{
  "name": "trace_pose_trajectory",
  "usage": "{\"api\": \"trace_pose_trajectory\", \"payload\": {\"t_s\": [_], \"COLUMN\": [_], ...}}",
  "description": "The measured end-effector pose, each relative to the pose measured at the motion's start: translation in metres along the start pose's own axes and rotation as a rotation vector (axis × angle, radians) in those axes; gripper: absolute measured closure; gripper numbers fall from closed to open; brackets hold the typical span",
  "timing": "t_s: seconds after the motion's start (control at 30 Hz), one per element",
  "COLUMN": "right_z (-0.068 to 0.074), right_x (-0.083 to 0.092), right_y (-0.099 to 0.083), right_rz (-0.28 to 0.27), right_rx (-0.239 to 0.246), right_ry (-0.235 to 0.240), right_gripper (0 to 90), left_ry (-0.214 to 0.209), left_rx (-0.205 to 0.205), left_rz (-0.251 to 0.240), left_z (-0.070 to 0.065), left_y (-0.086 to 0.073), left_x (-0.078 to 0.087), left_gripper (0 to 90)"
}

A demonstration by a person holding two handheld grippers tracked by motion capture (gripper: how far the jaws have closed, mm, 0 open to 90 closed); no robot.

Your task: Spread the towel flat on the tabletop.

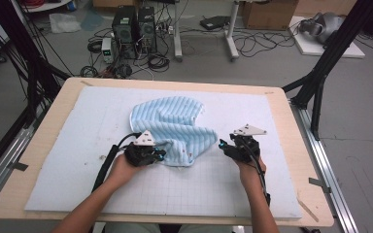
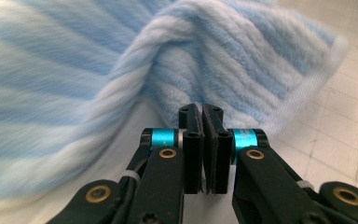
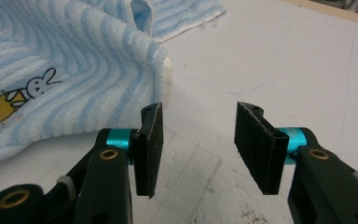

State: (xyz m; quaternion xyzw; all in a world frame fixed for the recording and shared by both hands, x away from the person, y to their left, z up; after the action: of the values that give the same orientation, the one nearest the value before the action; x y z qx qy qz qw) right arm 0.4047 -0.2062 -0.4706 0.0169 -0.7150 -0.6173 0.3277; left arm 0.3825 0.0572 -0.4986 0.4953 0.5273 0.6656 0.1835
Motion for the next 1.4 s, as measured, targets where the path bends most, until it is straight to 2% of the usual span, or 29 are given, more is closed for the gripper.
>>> {"api": "trace_pose_trajectory", "payload": {"t_s": [0.2, 0.33, 0.47, 0.57, 0.6, 0.67, 0.83, 0.87, 0.9, 0.93, 0.97, 1.0, 1.2, 1.33, 1.4], "right_z": [0.003, 0.008, 0.016, 0.026, 0.031, 0.041, 0.071, 0.076, 0.080, 0.083, 0.085, 0.084, 0.070, 0.063, 0.062], "right_x": [-0.002, -0.003, -0.002, 0.001, 0.000, -0.005, -0.031, -0.036, -0.041, -0.046, -0.049, -0.051, -0.068, -0.086, -0.097], "right_y": [-0.001, 0.000, 0.007, 0.016, 0.018, 0.018, 0.010, 0.008, 0.005, 0.003, 0.003, 0.006, 0.032, 0.047, 0.051], "right_rz": [0.004, -0.005, -0.058, -0.118, -0.129, -0.115, -0.030, -0.005, 0.024, 0.038, 0.043, 0.030, -0.043, -0.037, -0.016], "right_rx": [0.005, -0.013, -0.084, -0.163, -0.173, -0.158, -0.096, -0.077, -0.061, -0.030, -0.012, 0.003, -0.027, -0.020, -0.006], "right_ry": [0.015, 0.051, 0.141, 0.245, 0.287, 0.311, 0.356, 0.358, 0.357, 0.360, 0.357, 0.341, 0.227, 0.154, 0.120], "right_gripper": [52.1, 52.6, 52.6, 51.4, 50.3, 48.6, 47.7, 49.1, 57.6, 70.6, 78.7, 82.9, 83.4, 82.8, 82.5], "left_ry": [0.060, 0.113, 0.148, 0.162, 0.163, 0.165, 0.166, 0.166, 0.168, 0.171, 0.173, 0.176, 0.205, 0.235, 0.252], "left_rx": [0.074, 0.108, 0.147, 0.154, 0.154, 0.154, 0.158, 0.161, 0.164, 0.169, 0.169, 0.172, 0.175, 0.152, 0.145], "left_rz": [-0.063, -0.089, -0.103, -0.116, -0.114, -0.110, -0.115, -0.118, -0.118, -0.122, -0.120, -0.123, -0.133, -0.130, -0.127], "left_z": [0.023, 0.037, 0.049, 0.054, 0.055, 0.055, 0.055, 0.056, 0.056, 0.057, 0.058, 0.059, 0.066, 0.068, 0.069], "left_y": [-0.001, -0.008, -0.018, -0.021, -0.022, -0.024, -0.024, -0.024, -0.025, -0.025, -0.026, -0.026, -0.026, -0.025, -0.025], "left_x": [0.032, 0.055, 0.071, 0.079, 0.080, 0.081, 0.083, 0.083, 0.084, 0.084, 0.086, 0.087, 0.090, 0.091, 0.091], "left_gripper": [86.4, 86.3, 86.1, 86.0, 85.9, 85.9, 85.7, 85.7, 85.7, 85.7, 85.7, 85.7, 85.7, 85.8, 85.8]}}
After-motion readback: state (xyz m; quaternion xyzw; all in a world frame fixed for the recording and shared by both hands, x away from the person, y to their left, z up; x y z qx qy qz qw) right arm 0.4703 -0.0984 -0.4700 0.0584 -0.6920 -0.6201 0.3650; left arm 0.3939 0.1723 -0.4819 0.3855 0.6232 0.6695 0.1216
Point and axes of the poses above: each handheld gripper's, and its own axes: x roughly backward along the jaws, y roughly out of its top, z roughly to its left, the point moved 9 cm from there along -x, roughly forward along the jaws, and after that the axes turned 9 degrees about -z, right-handed, at the moved point
